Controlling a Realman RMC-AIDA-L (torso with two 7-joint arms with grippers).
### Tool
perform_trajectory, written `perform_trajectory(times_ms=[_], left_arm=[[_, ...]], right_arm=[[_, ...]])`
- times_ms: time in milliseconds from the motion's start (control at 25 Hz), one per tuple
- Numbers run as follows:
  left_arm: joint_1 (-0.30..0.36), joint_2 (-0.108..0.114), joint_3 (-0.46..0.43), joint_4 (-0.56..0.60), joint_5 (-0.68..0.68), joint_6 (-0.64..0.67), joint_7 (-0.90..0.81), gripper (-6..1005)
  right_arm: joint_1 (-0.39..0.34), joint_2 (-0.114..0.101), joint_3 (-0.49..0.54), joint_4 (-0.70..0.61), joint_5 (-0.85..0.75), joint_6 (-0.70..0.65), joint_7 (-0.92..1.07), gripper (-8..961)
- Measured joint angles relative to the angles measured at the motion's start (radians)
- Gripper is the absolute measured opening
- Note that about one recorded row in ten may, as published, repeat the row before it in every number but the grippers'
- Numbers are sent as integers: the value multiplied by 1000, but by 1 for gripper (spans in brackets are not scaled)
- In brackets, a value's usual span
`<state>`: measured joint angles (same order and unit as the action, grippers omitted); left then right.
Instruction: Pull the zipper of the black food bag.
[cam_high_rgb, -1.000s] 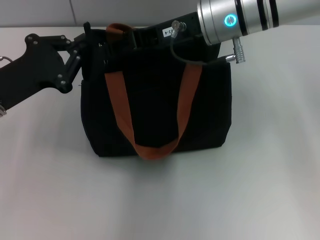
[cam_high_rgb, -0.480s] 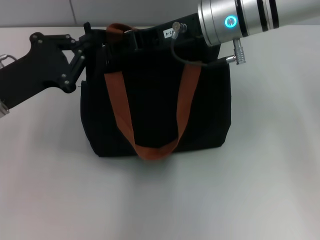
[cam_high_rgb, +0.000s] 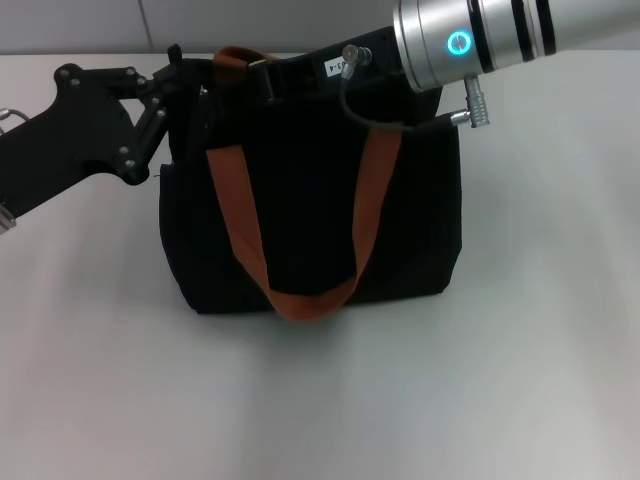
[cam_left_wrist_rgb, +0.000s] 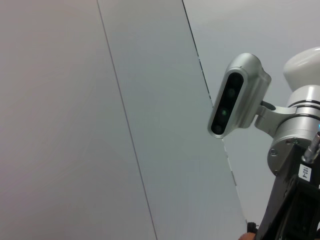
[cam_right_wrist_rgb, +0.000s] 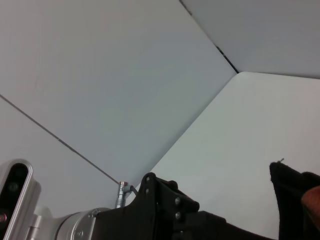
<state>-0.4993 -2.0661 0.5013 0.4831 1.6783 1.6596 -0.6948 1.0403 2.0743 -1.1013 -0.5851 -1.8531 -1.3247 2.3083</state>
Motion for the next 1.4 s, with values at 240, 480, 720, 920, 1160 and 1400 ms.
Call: perform_trajectory(times_ms=[240,480,720,920,1160,1400], left_arm=[[-12,-2,5,-1,0,0,-1,39],[-17,-3,7,-1,0,4,-5,39],[-18,-4,6,-1,-2,10,-3,40],[-9,-3,1,-2,-2,13,-3,40],[-7,-1,1,-1,-2,11,-4,41],[-5,0,-1,-1,-3,8,-5,41]], right_arm=[[3,1,-10,-13,-3,6,-1,305],[1,3,-29,-36,-3,10,1,260],[1,4,-30,-36,-3,23,3,245],[-4,4,-30,-41,-3,25,0,206],[-11,4,-29,-57,-3,22,0,160],[-13,4,-29,-63,-3,10,-1,115]])
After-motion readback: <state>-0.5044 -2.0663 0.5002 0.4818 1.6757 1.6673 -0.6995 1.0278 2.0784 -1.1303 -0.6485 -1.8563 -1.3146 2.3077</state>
